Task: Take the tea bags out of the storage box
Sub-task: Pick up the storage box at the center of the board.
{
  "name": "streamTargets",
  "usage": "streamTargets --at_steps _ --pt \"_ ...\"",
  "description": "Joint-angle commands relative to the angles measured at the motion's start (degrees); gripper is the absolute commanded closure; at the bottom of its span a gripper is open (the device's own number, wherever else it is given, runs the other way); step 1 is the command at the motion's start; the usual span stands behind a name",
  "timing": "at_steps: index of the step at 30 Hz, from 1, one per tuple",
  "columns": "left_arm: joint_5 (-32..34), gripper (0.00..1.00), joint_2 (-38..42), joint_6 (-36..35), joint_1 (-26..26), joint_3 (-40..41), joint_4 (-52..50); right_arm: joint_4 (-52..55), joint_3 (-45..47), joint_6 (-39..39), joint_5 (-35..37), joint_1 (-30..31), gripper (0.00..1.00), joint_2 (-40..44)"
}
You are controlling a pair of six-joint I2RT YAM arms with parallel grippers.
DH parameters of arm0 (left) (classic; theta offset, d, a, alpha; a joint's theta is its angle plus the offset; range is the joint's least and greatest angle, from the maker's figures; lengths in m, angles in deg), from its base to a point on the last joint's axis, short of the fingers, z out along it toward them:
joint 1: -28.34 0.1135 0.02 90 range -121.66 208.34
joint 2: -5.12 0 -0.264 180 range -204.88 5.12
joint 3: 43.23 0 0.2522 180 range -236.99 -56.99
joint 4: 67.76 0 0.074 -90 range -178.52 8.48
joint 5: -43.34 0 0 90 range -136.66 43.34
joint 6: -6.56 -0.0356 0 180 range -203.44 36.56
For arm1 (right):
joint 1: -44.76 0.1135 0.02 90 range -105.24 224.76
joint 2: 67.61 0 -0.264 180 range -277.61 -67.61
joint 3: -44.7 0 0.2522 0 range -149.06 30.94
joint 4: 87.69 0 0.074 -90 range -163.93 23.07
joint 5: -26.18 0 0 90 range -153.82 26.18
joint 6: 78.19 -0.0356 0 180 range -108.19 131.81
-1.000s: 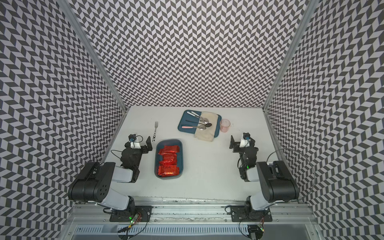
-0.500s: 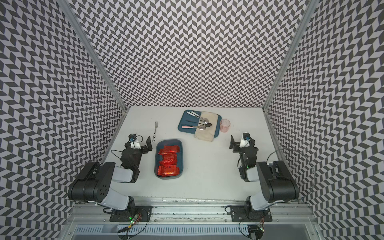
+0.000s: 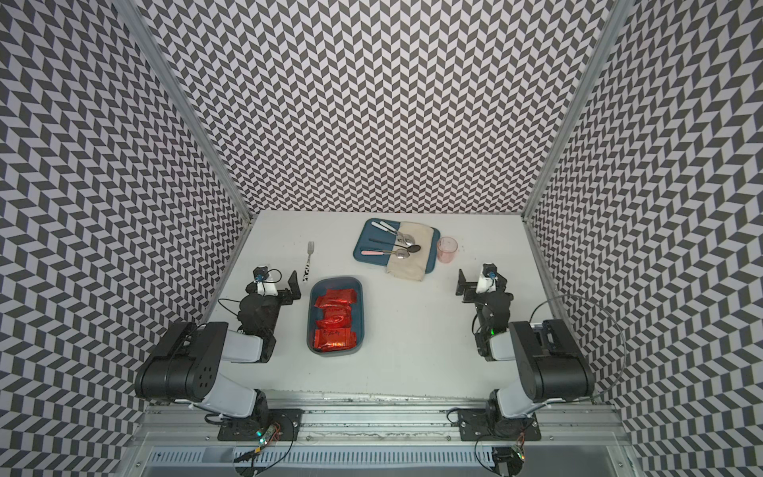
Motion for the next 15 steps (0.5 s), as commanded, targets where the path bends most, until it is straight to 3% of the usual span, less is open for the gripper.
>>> streamTargets --at_steps 1,3,5,6,8,10,11,13,15 --pt "-0.6 0.01 0.4 0.4 0.5 0.1 3.0 -2.9 -0.7 -0.2 0.6 -0.4 0.0 -0.6" --pt "6.1 0.0 6.4 1.2 -0.7 0.6 -1.2 -3.5 -0.6 0.1 1.1 -0.3 0.0 -0.4" --pt "11.7 0.0 15.0 9.1 -1.0 -5.1 -20.8 -3.5 -0.7 -0.2 4.1 0.2 0.0 1.0" --pt "12.0 0.0 17.6 13.9 -0.9 -8.4 -30.8 0.1 -1.7 -0.3 7.3 1.0 0.0 3.3" --pt "6.5 0.0 20.1 18.2 -1.7 -15.9 -45.6 13.8 -6.0 -1.9 11.6 2.0 0.01 10.4" --pt "6.4 0.01 21.1 19.1 -4.9 -17.4 -47.3 28.6 -10.8 -7.1 12.0 2.0 0.0 16.9" --pt "7.5 0.01 21.7 23.0 -5.7 -16.4 -46.3 31.6 -11.6 -8.9 11.7 2.0 0.01 19.5" --pt "8.5 0.01 23.2 32.3 -5.0 -14.6 -46.3 31.5 -10.1 -11.6 9.6 1.9 0.0 23.0" --pt "5.3 0.0 24.7 35.7 -3.4 -14.6 -49.2 28.2 -6.5 -17.9 8.3 1.9 0.01 25.7"
